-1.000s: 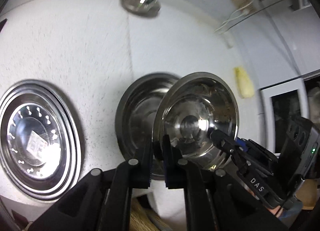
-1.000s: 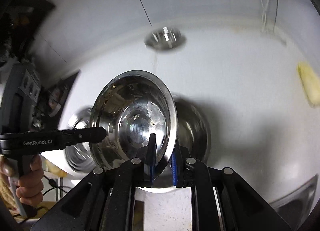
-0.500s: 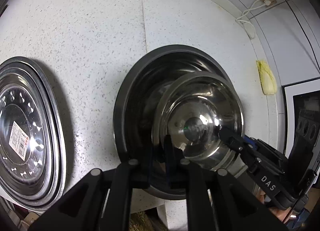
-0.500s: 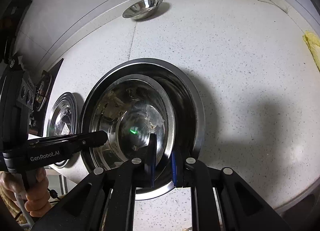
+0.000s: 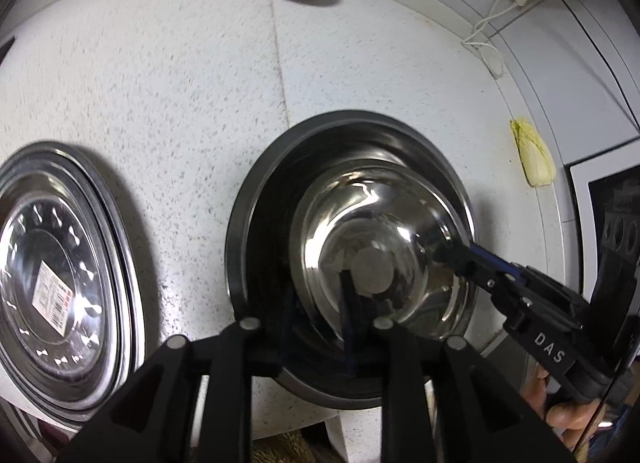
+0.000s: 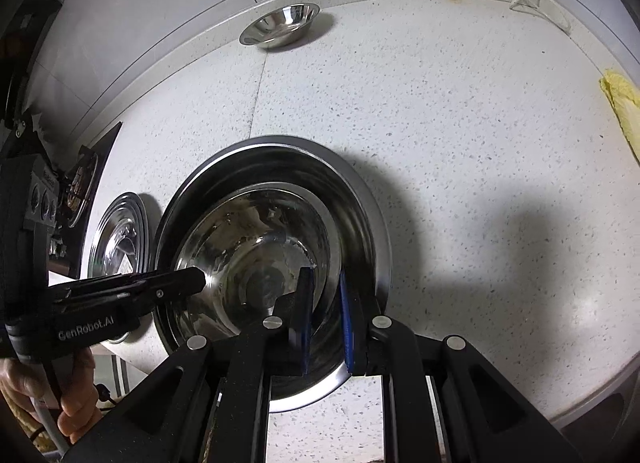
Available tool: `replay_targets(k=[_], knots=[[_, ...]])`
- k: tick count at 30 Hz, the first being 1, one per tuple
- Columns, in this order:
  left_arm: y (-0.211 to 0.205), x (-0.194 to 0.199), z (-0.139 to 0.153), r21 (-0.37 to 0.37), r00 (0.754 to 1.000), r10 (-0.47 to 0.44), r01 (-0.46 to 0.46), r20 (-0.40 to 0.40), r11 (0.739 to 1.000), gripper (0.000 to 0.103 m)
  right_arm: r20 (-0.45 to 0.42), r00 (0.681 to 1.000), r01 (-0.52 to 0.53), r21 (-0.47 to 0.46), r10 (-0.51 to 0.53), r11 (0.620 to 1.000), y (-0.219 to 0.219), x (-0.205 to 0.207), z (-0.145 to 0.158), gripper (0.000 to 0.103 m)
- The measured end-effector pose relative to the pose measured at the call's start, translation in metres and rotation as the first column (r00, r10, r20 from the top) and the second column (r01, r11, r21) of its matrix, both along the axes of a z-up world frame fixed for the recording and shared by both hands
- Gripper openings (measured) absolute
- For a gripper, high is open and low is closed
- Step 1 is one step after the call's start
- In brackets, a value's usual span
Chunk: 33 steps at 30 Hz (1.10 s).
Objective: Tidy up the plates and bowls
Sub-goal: 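Open both tools and move them to the other small steel bowl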
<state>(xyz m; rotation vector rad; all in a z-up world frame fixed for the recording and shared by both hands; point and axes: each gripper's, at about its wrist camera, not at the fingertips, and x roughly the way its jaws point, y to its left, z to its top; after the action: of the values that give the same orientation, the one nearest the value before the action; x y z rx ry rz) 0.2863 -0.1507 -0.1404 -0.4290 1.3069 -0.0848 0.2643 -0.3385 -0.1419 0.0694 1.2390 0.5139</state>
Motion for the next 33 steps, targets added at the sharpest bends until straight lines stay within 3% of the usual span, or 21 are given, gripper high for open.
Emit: replay_targets(k=[13, 18, 21, 23, 26, 30, 33], knots=[[-0.006, -0.014, 0.037, 0.121, 0.982, -0.096, 0.077, 0.161, 0.990, 0.029, 0.059, 0.998, 0.001, -0.003, -0.001, 1.000, -0.002, 0.002, 0.023, 0.012], [0.019, -0.009, 0.061, 0.055, 0.975, -0.023, 0.011, 0.222, 0.998, 0.029, 0.080, 0.996, 0.026, 0.008, -0.026, 1.000, -0.007, 0.014, 0.034, 0.012], [0.051, 0.013, 0.068, -0.006, 0.976, 0.073, -0.074, 0.204, 0.997, 0.029, 0.097, 0.994, 0.051, 0.014, -0.052, 0.999, -0.009, 0.033, 0.044, 0.013], [0.072, 0.036, 0.072, -0.035, 0.974, 0.126, -0.122, 0.189, 0.992, 0.030, 0.118, 0.991, 0.062, 0.017, -0.063, 0.998, -0.005, 0.051, 0.056, 0.026], [0.101, 0.083, 0.078, 0.007, 0.960, 0.188, -0.194, 0.206, 0.981, 0.031, 0.139, 0.989, 0.052, 0.045, -0.058, 0.998, 0.009, 0.085, 0.073, 0.043], [0.133, 0.155, 0.074, -0.082, 0.948, 0.262, -0.250, 0.181, 0.965, 0.031, 0.144, 0.989, 0.032, 0.085, -0.044, 0.996, 0.041, 0.141, 0.083, 0.050], [0.153, 0.200, 0.060, -0.118, 0.935, 0.323, -0.307, 0.149, 0.944, 0.032, 0.105, 0.993, 0.040, 0.095, -0.050, 0.995, 0.069, 0.191, 0.071, 0.051]])
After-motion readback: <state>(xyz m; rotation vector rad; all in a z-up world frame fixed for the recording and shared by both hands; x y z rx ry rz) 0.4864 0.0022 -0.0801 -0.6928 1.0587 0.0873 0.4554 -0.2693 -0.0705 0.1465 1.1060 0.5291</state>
